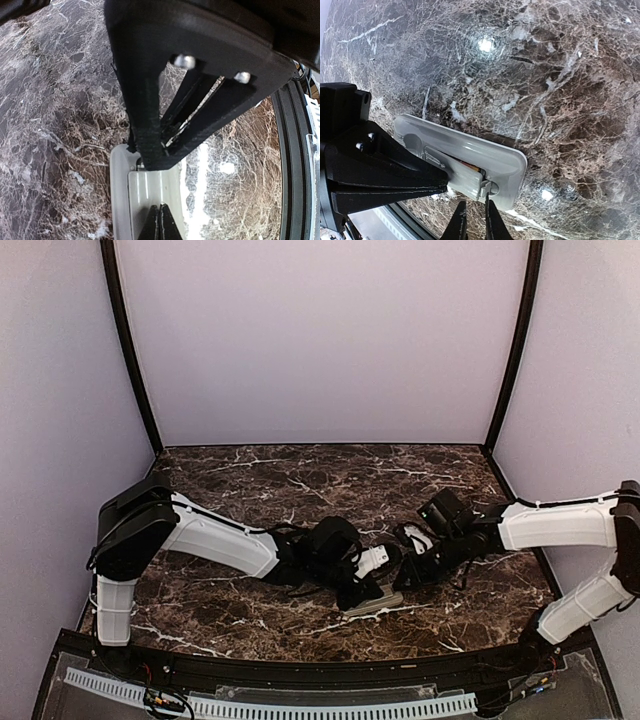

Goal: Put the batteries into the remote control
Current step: Press the battery cover on the remote control.

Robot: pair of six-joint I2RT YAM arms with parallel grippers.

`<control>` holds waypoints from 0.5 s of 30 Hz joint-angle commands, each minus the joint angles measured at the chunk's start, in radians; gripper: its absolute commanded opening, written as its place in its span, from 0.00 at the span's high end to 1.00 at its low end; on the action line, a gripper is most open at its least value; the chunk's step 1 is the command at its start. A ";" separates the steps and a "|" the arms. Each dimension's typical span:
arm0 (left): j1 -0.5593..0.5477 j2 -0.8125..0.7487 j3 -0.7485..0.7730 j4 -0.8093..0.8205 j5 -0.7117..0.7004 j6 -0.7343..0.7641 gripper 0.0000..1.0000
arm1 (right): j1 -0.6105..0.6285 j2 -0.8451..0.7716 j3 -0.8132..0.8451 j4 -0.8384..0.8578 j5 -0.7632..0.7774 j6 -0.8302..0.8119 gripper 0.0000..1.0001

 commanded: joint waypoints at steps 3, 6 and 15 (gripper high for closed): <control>-0.005 0.052 -0.024 -0.173 -0.011 0.008 1.00 | 0.009 0.055 0.015 0.017 0.007 -0.009 0.88; -0.005 0.054 -0.024 -0.172 -0.013 0.008 1.00 | 0.009 0.069 0.015 0.040 0.002 -0.009 0.92; -0.005 0.059 -0.022 -0.173 -0.010 0.007 1.00 | 0.016 0.109 -0.020 0.111 -0.043 0.011 1.00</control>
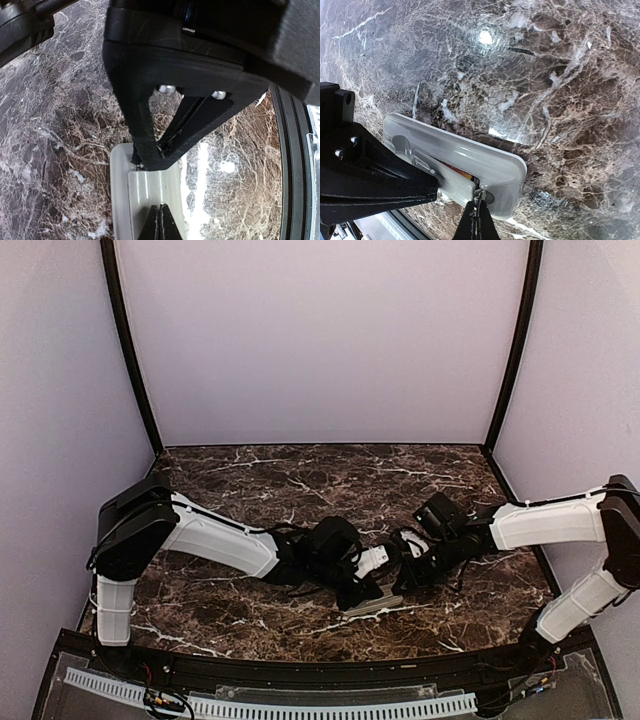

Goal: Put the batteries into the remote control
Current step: Press the battery cover on the remote control.

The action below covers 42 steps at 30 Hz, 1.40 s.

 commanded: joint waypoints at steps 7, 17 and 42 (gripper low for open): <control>-0.006 0.068 -0.011 -0.179 -0.010 0.013 1.00 | 0.021 0.089 -0.037 0.115 -0.018 0.011 1.00; -0.013 0.084 0.030 -0.141 -0.013 0.023 0.96 | 0.028 0.167 -0.058 0.107 0.030 0.007 1.00; -0.013 0.114 0.028 -0.219 -0.033 0.048 1.00 | -0.016 -0.018 0.047 0.022 -0.050 0.007 0.90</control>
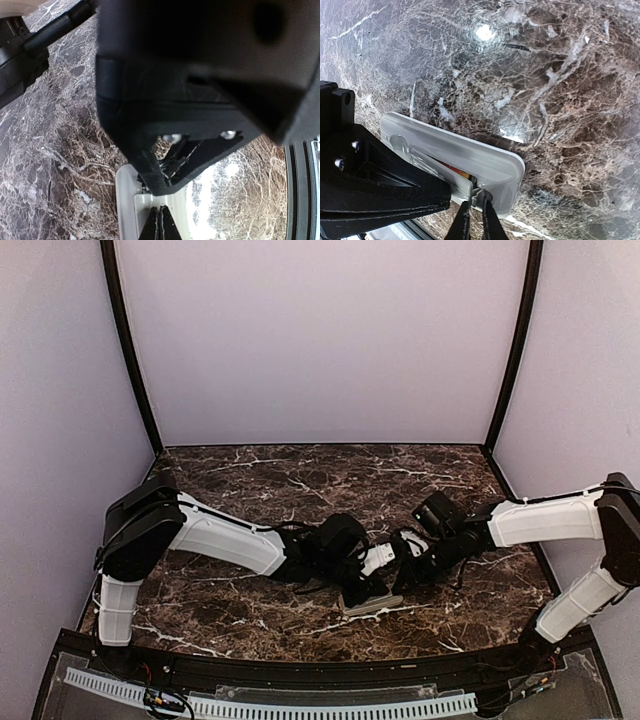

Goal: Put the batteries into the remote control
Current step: Press the battery cover on the remote control.

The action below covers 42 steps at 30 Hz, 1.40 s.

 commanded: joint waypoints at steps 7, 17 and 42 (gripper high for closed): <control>-0.012 0.072 -0.037 -0.196 -0.023 0.017 1.00 | -0.052 -0.074 -0.010 0.100 -0.075 0.025 0.92; -0.012 0.073 -0.039 -0.197 -0.022 0.017 1.00 | -0.076 -0.025 -0.059 0.220 -0.148 0.058 0.91; -0.017 0.106 -0.007 -0.306 -0.044 0.058 1.00 | -0.109 0.030 -0.112 0.224 -0.164 0.012 0.97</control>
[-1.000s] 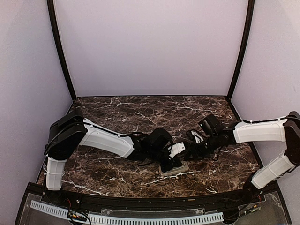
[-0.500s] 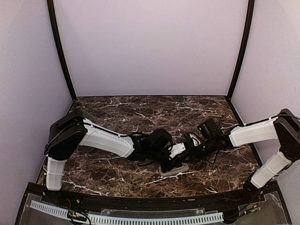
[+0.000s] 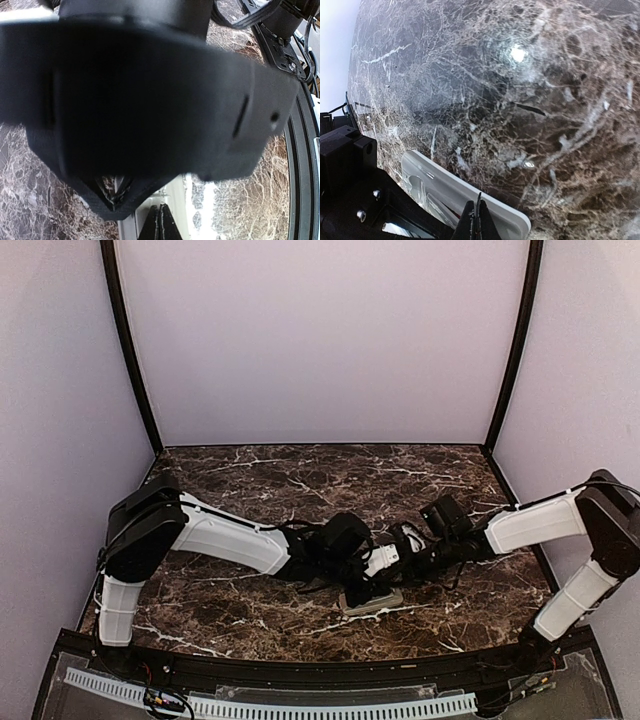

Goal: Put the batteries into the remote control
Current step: Press the battery cover on the remote control.

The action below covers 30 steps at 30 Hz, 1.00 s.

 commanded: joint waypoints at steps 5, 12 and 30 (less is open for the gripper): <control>-0.009 0.079 -0.045 -0.276 -0.030 0.027 1.00 | -0.042 -0.115 0.004 -0.209 -0.029 -0.042 0.90; -0.005 0.072 -0.051 -0.272 -0.036 0.023 1.00 | -0.042 -0.104 -0.029 -0.166 -0.055 -0.016 0.89; 0.008 -0.011 -0.068 -0.231 -0.022 -0.027 0.82 | 0.018 -0.061 -0.026 -0.147 -0.015 0.003 1.00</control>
